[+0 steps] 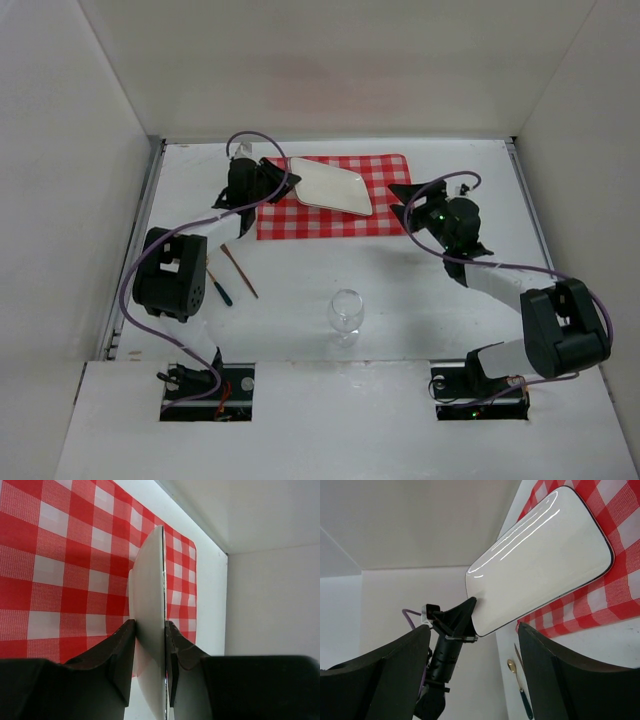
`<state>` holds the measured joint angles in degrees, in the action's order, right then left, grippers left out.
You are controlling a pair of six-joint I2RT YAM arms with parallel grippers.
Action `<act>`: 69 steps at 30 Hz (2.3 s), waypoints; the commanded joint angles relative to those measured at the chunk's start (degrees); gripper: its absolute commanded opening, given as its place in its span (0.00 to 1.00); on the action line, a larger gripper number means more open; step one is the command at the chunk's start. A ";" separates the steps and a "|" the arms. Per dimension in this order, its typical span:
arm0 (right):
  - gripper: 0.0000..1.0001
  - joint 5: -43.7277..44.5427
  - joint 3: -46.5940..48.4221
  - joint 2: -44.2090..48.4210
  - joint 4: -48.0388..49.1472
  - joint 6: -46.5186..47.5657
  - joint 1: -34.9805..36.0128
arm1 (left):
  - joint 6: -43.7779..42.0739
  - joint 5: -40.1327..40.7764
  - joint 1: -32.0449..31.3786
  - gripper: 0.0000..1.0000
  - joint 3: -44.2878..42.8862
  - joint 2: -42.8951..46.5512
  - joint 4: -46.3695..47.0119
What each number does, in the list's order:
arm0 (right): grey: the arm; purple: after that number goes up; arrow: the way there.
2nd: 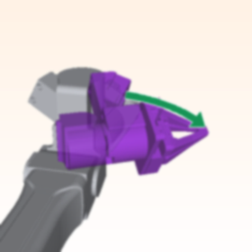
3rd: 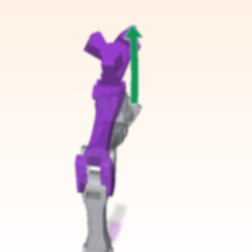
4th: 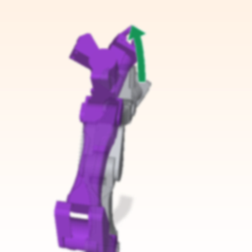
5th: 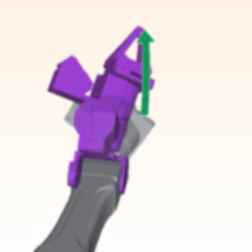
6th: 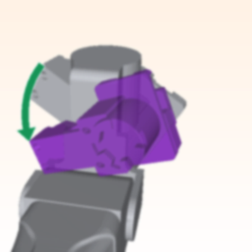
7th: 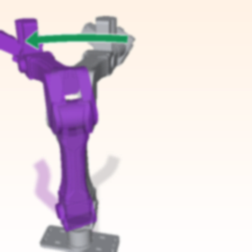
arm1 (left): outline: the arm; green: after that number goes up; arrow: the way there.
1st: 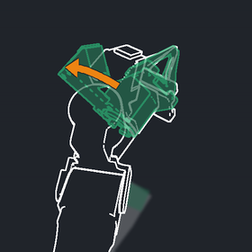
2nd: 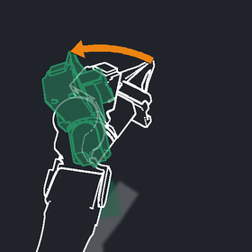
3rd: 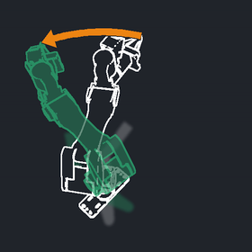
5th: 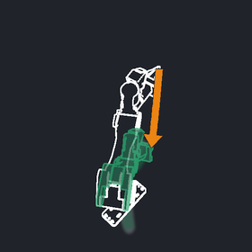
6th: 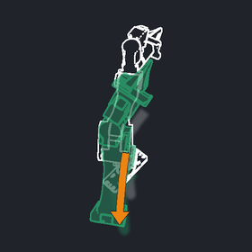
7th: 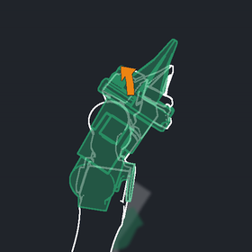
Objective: Set the dinner table for one person
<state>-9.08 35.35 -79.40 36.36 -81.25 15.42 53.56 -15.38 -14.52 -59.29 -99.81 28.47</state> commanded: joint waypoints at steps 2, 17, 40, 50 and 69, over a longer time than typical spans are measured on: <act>0.77 -0.85 -0.46 -0.05 2.58 3.82 0.09 | 7.17 -6.07 -0.02 0.00 -7.94 0.41 17.41; 0.51 -0.23 0.51 -12.09 -0.68 9.89 0.18 | 9.19 -8.09 6.92 0.00 -3.47 -14.08 28.57; 0.43 5.65 0.59 -3.58 -8.48 19.63 1.49 | -7.58 6.57 6.05 0.52 3.12 -3.13 11.45; 0.10 12.76 7.62 14.59 -29.82 40.53 10.18 | -19.36 28.28 -5.63 0.07 14.01 14.54 -0.42; 0.42 40.11 41.01 18.15 -87.94 56.37 55.64 | -21.66 38.40 -16.54 0.24 37.66 30.64 7.56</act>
<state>25.36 71.92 -57.28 -40.12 -27.79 69.93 32.97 21.96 -30.59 -22.41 -71.66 30.59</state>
